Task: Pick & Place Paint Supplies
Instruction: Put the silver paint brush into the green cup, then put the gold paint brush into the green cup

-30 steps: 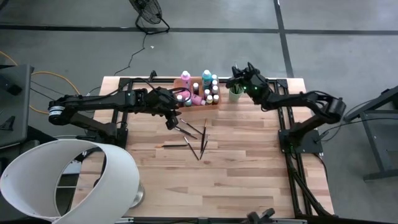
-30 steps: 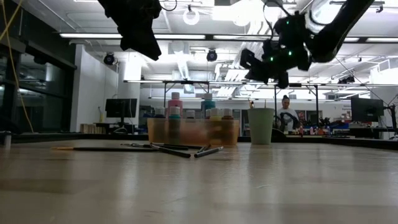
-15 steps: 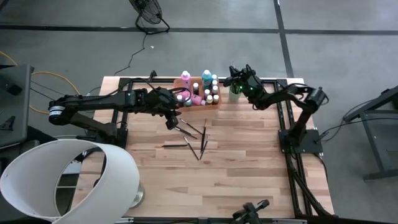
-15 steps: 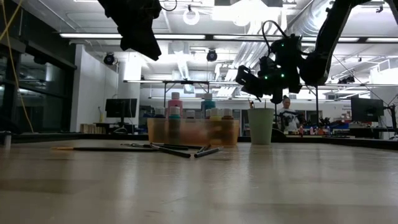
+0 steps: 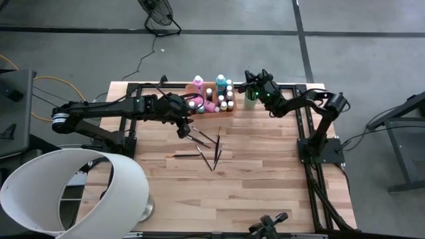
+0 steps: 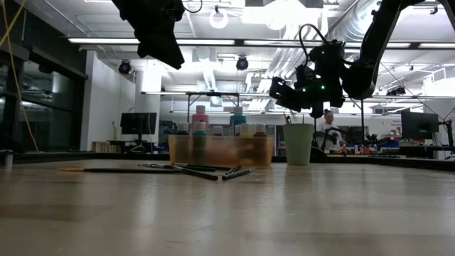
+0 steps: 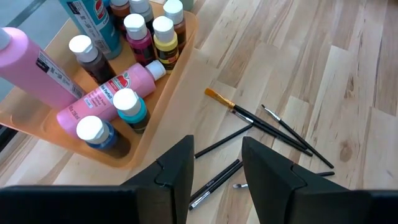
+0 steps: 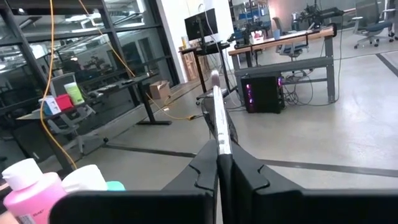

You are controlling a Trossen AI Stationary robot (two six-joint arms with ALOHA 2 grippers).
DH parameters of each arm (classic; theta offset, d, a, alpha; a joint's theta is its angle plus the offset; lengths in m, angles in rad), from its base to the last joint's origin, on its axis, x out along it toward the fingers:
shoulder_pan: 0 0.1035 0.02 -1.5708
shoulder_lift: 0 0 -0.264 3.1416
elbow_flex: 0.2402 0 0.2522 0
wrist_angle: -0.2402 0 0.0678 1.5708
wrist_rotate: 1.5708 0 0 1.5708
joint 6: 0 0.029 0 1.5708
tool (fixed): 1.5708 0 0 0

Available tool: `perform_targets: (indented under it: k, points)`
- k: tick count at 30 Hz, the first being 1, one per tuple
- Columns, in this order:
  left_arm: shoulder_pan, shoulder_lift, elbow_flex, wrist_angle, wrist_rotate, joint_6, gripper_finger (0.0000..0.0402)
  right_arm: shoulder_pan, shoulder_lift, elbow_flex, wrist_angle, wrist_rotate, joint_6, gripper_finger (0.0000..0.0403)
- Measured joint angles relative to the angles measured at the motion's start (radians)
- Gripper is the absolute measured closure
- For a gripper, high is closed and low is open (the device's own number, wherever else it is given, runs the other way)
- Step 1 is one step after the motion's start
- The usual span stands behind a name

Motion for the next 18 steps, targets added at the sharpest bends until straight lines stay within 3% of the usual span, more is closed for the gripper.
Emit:
perform_targets:
  k: [18]
  points:
    - [0.0,0.0,0.0,-0.001,0.0,0.0,0.027,0.001,-0.01,0.0,-0.003,0.0,-0.013,0.0386]
